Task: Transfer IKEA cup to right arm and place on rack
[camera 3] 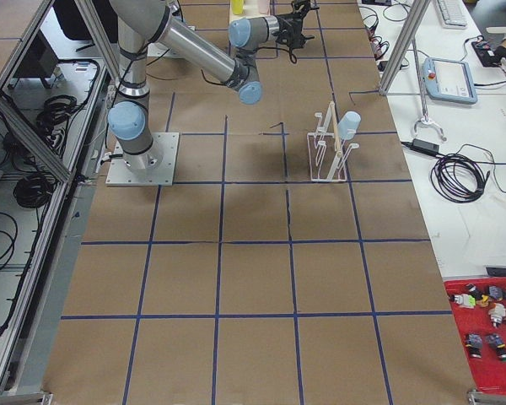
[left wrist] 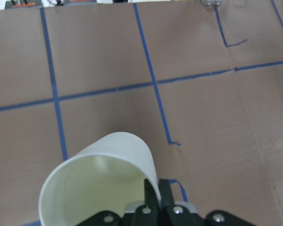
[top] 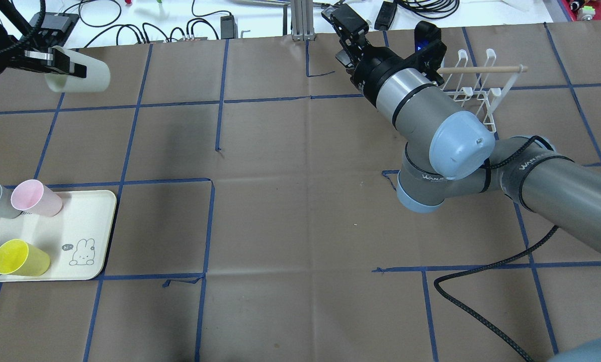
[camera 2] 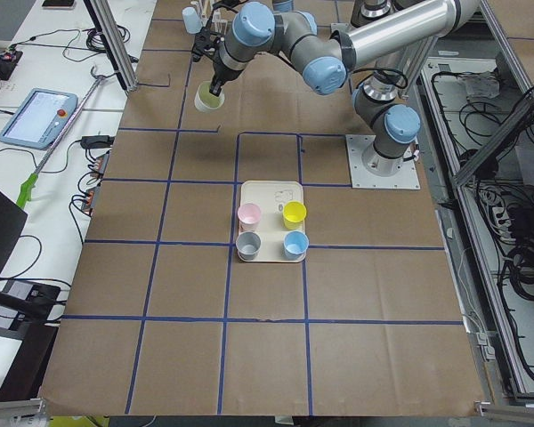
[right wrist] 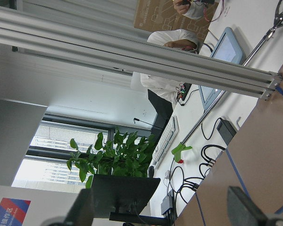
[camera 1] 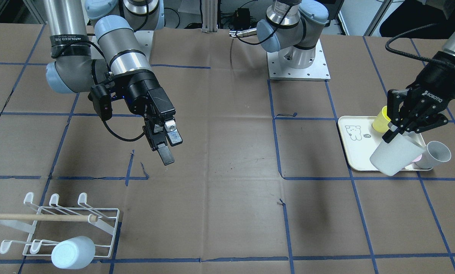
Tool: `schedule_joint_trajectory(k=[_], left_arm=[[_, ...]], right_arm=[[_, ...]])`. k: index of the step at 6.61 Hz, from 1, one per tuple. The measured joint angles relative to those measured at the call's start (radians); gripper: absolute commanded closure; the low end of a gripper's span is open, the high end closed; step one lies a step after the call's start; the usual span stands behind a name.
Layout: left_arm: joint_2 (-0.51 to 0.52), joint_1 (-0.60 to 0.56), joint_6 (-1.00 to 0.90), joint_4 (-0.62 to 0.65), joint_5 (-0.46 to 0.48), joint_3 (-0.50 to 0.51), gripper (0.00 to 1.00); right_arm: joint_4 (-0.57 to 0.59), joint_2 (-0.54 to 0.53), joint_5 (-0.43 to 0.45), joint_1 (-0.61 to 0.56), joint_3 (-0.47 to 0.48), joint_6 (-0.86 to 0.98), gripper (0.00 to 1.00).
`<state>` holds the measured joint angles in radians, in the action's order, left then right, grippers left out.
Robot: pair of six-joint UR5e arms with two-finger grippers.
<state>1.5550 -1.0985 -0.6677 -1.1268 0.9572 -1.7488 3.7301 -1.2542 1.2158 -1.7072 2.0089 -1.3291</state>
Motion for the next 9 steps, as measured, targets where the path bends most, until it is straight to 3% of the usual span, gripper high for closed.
schedule_joint_trajectory(k=[3,5,7,9], left_arm=[[0.021,-0.030,-0.007,0.451,-0.284,-0.220,1.00],[0.138,-0.074,-0.011,0.703,-0.404,-0.246,1.00],[0.261,-0.140,0.119,0.985,-0.461,-0.250,1.00],[0.290,-0.213,0.367,1.259,-0.454,-0.300,0.99]], right_arm=[[0.004,0.002,-0.001,0.000,-0.001,-0.023,0.00],[0.003,0.006,0.000,0.000,0.000,-0.024,0.00],[-0.001,0.004,0.006,0.000,0.002,-0.026,0.00],[-0.007,0.004,0.007,0.000,0.003,-0.027,0.00]])
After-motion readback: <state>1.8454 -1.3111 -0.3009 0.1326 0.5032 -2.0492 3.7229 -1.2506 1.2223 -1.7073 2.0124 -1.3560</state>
